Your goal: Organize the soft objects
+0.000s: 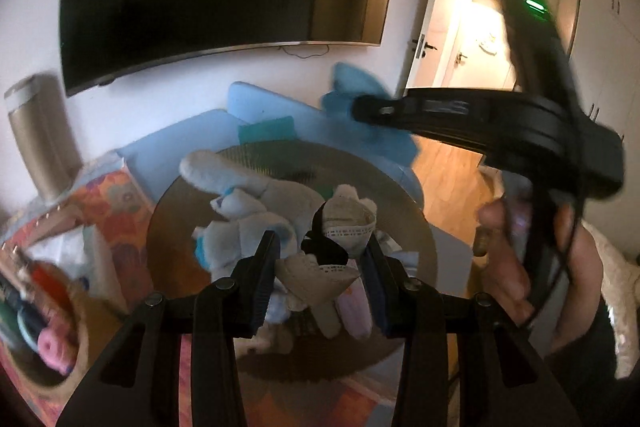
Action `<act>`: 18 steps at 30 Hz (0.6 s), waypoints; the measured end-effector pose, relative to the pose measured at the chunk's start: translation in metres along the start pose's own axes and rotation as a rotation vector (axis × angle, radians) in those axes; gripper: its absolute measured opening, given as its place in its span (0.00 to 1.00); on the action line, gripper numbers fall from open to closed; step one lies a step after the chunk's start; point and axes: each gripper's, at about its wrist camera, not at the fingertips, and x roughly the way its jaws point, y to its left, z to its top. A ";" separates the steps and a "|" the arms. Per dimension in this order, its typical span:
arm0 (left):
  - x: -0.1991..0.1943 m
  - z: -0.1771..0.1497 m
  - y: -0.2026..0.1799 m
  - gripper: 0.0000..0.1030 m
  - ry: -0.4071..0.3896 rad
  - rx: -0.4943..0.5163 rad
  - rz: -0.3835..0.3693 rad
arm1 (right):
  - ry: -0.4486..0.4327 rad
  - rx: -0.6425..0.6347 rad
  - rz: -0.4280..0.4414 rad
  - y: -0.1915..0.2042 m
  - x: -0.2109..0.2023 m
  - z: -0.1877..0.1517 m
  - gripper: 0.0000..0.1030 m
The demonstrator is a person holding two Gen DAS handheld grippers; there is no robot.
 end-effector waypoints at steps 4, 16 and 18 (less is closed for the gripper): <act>0.010 0.002 -0.004 0.40 -0.025 0.049 0.010 | 0.058 -0.052 -0.005 0.000 0.036 0.009 0.15; -0.013 -0.016 -0.018 0.94 -0.066 0.141 0.015 | 0.090 -0.063 -0.026 -0.015 0.014 -0.011 0.54; -0.028 -0.022 -0.018 0.94 -0.078 0.141 0.023 | 0.061 -0.063 -0.029 -0.012 -0.007 -0.016 0.54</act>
